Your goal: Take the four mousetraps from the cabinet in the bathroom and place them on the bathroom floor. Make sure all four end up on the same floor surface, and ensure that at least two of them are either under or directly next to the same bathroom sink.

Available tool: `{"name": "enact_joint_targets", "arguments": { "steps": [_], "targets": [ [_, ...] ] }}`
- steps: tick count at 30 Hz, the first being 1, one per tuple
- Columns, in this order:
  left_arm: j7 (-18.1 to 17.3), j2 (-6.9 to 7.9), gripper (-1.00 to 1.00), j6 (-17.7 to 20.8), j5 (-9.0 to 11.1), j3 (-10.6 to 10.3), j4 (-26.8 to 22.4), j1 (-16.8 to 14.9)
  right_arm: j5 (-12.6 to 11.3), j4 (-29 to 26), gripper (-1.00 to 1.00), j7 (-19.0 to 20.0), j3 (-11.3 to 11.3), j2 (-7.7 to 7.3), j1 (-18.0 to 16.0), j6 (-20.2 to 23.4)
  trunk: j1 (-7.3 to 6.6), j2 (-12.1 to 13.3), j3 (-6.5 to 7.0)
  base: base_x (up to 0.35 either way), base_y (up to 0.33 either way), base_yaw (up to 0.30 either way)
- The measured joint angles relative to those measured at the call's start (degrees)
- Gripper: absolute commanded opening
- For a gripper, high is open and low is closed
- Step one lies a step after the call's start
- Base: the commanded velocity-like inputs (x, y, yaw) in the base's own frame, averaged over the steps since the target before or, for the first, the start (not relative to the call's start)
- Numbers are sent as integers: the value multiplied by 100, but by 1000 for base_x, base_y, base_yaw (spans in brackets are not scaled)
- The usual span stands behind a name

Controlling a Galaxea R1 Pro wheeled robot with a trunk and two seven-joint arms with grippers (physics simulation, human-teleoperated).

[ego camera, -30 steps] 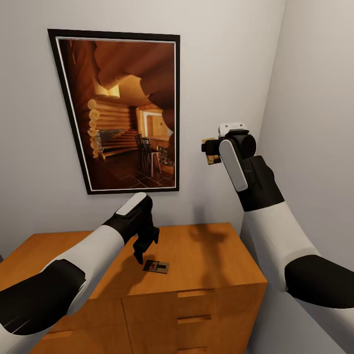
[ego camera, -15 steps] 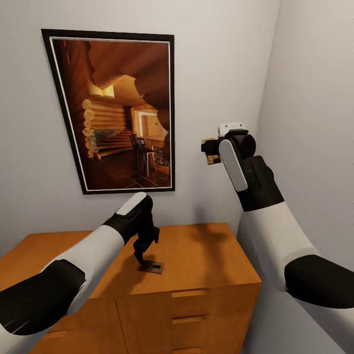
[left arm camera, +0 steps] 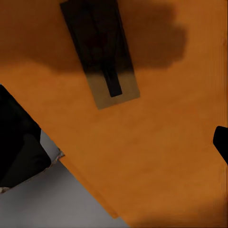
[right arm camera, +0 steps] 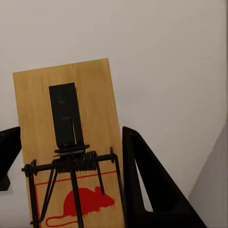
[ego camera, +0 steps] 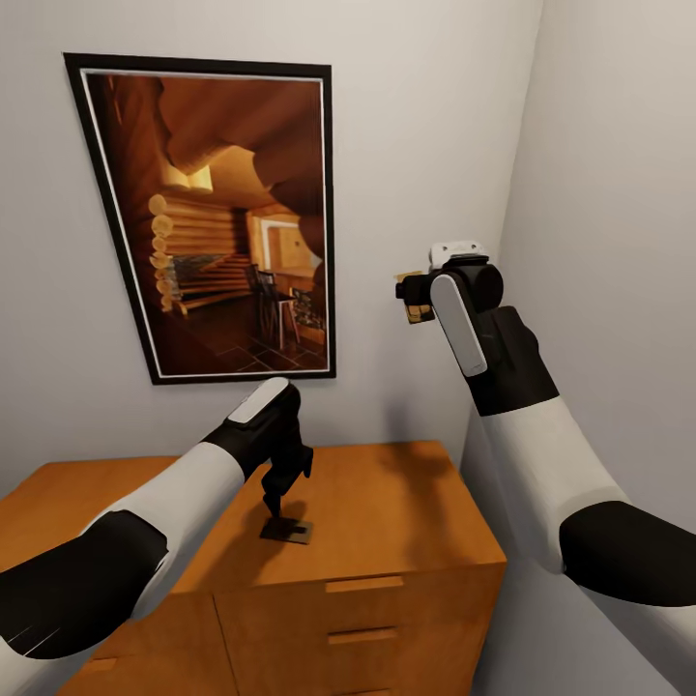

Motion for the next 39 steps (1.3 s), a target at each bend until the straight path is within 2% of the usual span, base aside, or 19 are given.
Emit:
{"name": "enact_joint_targets", "arguments": {
  "steps": [9, 39],
  "targets": [
    [0, 0, 100, -3, -11, -4, -3, -1, -1, 0, -100, 0, 0, 0, 0, 0, 0, 0, 0, 137, -20, 0],
    [0, 28, 100, -2, -35, 16, -4, -1, -1, 0, -100, 0, 8, 4, 0, 0, 1, 0, 0, 22, 15, 0]
  ]
}}
